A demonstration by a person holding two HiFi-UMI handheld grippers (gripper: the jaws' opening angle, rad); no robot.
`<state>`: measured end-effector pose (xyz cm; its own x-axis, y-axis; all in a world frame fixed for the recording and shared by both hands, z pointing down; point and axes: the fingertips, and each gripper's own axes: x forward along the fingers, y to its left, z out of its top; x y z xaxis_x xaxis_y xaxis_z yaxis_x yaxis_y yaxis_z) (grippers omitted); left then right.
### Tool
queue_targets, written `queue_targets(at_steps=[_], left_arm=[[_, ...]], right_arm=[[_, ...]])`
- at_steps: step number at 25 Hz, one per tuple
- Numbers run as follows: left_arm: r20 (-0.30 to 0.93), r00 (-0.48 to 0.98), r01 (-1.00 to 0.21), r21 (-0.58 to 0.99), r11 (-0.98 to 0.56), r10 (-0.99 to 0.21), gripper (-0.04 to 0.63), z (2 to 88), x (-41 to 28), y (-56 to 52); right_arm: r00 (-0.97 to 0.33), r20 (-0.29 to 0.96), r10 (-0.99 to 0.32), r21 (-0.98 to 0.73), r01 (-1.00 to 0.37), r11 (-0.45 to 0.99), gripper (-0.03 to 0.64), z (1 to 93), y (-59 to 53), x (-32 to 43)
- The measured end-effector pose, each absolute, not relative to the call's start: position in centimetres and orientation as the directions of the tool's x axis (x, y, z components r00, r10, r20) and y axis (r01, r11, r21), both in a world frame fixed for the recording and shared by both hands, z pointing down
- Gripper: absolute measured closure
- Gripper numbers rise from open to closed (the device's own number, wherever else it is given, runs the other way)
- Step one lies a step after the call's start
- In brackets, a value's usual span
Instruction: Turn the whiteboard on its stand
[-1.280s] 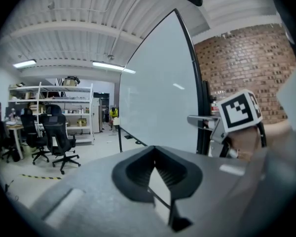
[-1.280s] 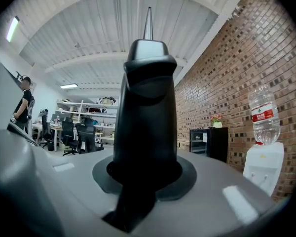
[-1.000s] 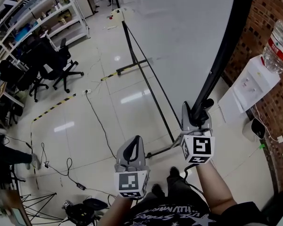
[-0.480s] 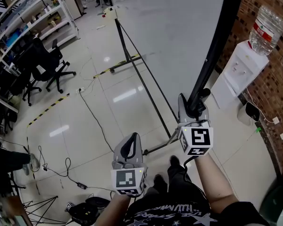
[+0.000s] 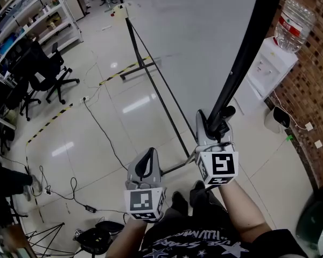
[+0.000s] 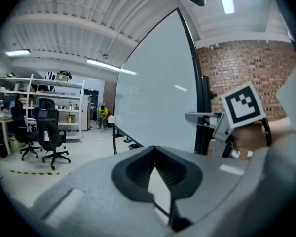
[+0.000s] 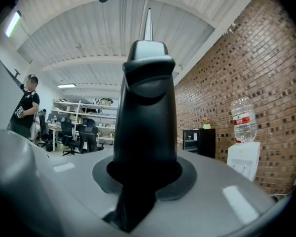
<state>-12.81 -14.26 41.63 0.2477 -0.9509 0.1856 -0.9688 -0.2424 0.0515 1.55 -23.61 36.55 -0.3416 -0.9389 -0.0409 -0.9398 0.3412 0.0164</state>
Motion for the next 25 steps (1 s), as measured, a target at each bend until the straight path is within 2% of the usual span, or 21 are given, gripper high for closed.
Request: queue_targets(at_steps=[7, 15, 25], left_arm=[[0.155, 0.205, -0.979, 0.016, -0.205, -0.966, 0.591, 40.1, -11.1, -12.2], [0.186, 0.110, -0.993, -0.020, -0.116, -0.976, 0.591, 39.7, -10.8, -7.5], [0.149, 0.188, -0.981, -0.023, -0.194, -0.971, 0.591, 38.7, -9.9, -4.7]], right_arm=[[-0.358, -0.030, -0.933, 0.015, -0.934, 0.358, 0.520, 36.8, -18.5, 1.5], [-0.375, 0.000, -0.927, 0.019, -0.927, 0.375, 0.523, 36.3, -14.2, 0.5], [-0.371, 0.011, -0.928, 0.021, -0.928, 0.372, 0.525, 36.8, -8.3, 0.6]])
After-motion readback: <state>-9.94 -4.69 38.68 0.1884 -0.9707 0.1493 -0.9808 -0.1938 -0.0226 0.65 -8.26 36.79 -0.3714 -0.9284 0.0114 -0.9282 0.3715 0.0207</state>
